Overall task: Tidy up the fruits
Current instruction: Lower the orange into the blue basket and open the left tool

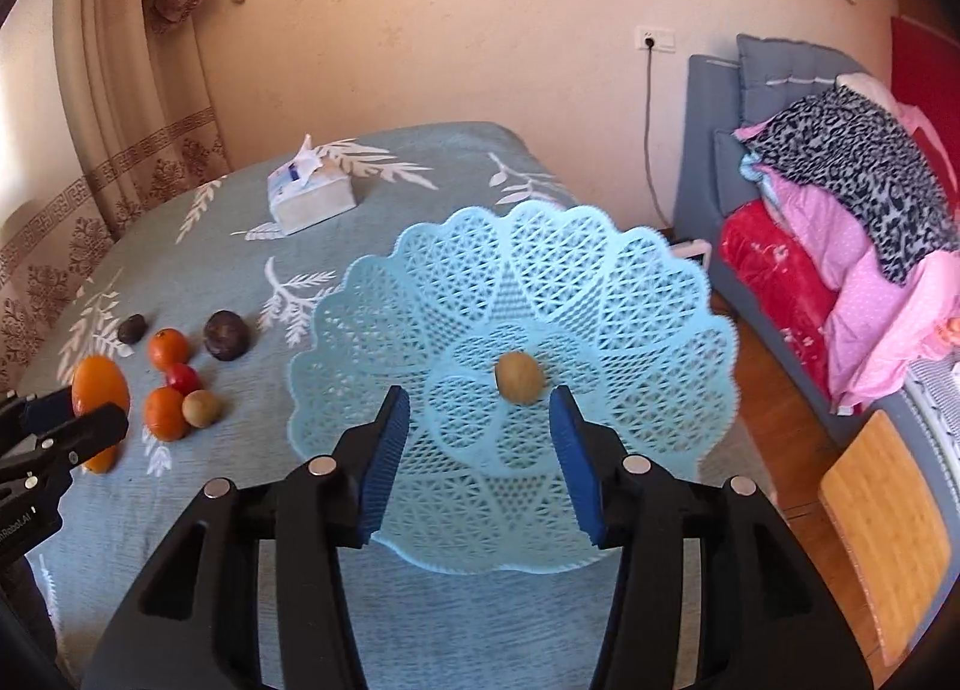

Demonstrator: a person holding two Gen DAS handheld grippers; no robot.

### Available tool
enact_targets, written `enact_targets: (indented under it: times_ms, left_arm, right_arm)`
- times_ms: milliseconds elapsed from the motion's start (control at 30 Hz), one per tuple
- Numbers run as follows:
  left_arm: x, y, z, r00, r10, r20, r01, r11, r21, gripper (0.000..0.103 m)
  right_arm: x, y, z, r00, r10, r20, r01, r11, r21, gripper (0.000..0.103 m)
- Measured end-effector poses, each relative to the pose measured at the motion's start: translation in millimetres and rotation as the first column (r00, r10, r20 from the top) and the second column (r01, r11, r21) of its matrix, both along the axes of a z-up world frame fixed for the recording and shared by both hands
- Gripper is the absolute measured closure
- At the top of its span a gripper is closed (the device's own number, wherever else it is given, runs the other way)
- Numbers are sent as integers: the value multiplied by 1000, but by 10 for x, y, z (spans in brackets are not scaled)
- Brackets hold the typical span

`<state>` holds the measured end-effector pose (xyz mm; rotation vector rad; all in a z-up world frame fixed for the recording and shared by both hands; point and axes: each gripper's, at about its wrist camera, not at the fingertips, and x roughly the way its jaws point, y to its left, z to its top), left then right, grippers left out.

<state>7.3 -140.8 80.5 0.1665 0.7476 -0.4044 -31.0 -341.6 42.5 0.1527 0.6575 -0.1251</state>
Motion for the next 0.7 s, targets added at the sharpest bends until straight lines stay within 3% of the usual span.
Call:
enact_targets:
  times_ms: [433,700]
  left_arm:
    - [256,-893,-25,989,-148,5,148,989,19,60]
    - [356,-1133,-138,983,-182,-15,182,982,45,60]
  right_arm:
    - [-120,-252,41,997,-82,3,82,996,-16,53]
    - [-152,-285,50,994,-109,7,110,993,-35,52]
